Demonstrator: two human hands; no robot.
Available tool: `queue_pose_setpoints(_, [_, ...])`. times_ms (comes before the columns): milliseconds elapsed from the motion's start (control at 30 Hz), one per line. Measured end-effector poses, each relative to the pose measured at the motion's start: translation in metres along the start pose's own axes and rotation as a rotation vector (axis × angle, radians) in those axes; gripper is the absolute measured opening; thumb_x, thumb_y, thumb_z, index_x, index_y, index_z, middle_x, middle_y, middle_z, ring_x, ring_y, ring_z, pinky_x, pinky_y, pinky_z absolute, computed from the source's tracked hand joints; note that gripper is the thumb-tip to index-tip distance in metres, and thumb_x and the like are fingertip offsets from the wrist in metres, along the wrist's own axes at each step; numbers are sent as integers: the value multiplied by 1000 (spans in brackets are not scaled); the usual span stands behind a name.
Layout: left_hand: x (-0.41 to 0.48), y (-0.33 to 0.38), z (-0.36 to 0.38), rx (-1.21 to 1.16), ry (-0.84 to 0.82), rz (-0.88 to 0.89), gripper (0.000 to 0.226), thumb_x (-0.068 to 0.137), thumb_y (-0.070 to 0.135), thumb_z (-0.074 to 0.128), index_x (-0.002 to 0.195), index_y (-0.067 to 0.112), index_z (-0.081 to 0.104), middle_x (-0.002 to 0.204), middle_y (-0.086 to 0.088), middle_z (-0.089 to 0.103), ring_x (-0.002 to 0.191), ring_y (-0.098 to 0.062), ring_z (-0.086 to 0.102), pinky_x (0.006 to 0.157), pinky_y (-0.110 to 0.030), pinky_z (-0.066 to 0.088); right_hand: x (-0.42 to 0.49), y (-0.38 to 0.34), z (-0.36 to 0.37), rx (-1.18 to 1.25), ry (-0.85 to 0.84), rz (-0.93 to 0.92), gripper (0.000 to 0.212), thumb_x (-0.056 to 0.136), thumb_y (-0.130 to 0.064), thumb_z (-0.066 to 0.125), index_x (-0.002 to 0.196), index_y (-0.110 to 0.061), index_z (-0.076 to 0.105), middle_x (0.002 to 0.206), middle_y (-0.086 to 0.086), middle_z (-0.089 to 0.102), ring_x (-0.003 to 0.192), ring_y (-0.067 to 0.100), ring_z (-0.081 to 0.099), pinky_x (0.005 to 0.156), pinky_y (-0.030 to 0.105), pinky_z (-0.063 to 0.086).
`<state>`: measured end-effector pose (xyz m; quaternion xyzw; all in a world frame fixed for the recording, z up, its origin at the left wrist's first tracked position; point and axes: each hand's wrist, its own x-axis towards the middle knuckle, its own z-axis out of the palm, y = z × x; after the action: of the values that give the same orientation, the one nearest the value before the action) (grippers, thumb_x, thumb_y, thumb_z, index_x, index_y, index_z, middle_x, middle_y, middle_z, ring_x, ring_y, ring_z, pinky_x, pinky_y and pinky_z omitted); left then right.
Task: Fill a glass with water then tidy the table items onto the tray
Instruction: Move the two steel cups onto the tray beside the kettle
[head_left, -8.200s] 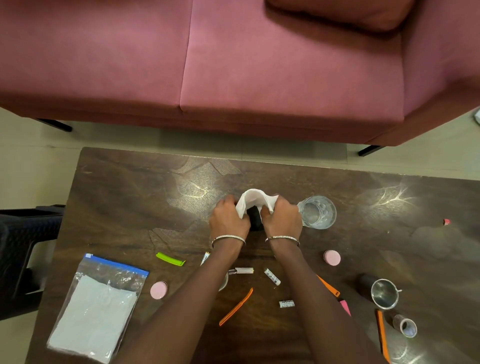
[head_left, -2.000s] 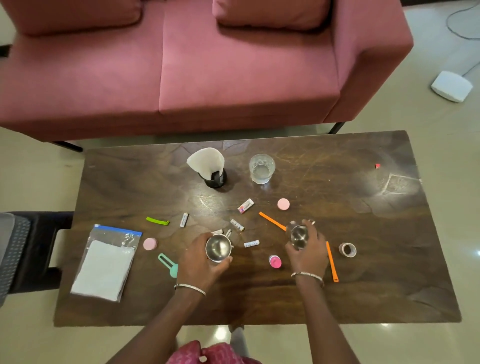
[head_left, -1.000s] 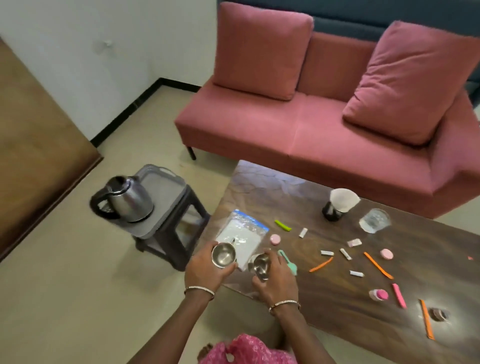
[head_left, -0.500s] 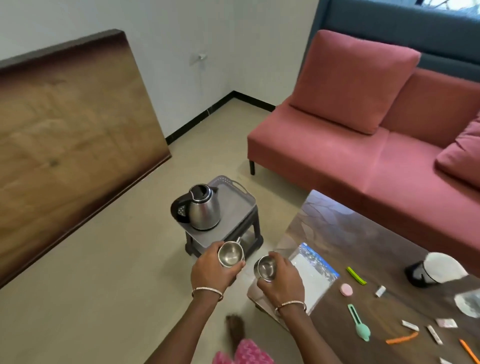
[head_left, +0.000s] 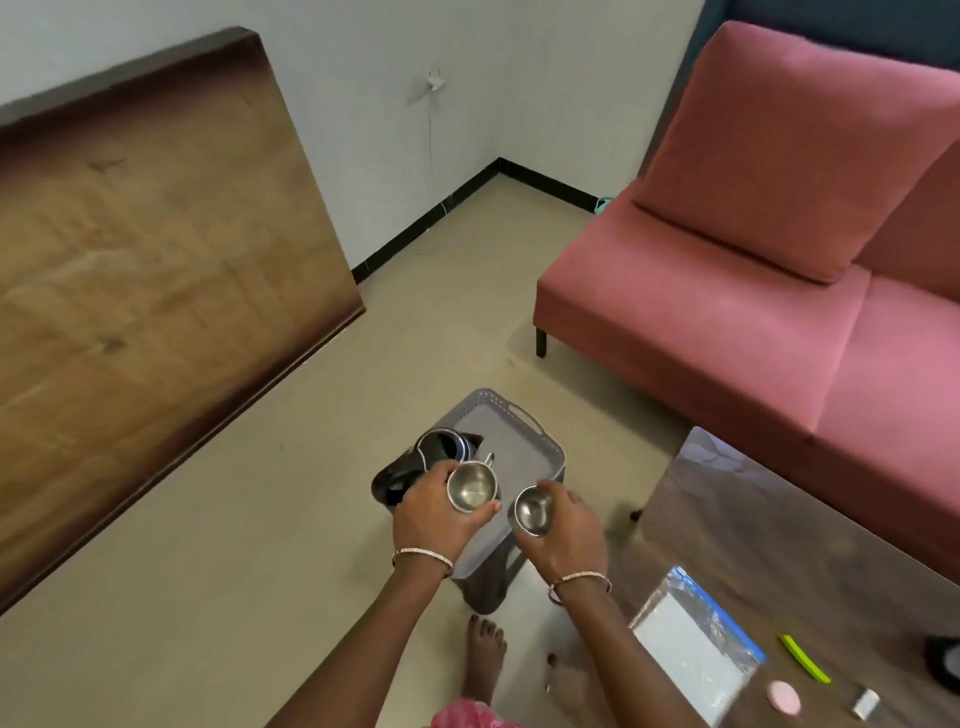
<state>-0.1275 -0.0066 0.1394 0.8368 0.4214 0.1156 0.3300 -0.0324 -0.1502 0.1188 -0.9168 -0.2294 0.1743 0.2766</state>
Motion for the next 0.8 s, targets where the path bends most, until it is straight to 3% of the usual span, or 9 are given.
queue_pose_setpoints(367, [136, 15, 13, -8, -62, 32, 66, 52, 62, 81, 104, 31, 55, 98, 9, 67, 89, -14, 64, 71, -27, 50, 110, -29, 13, 16, 0, 118, 57, 65, -24, 77, 119, -25, 59, 110, 0, 65, 101, 23, 60, 75, 21, 37])
queue_pose_setpoints(633, [230, -10, 72, 163, -316, 19, 70, 53, 57, 83, 105, 23, 49, 101, 3, 64, 88, -22, 63, 69, -31, 46, 168, -23, 55, 52, 36, 262, 53, 67, -16, 77, 117, -22, 60, 114, 0, 65, 109, 24, 58, 83, 22, 39])
queue_pose_setpoints(800, [269, -41, 123, 308, -506, 27, 81, 57, 51, 83, 119, 15, 46, 113, -5, 63, 101, -27, 62, 79, -34, 46, 196, -2, 99, 45, -32, 339, 60, 70, -14, 78, 126, -22, 56, 123, -1, 61, 119, 22, 51, 88, 29, 45])
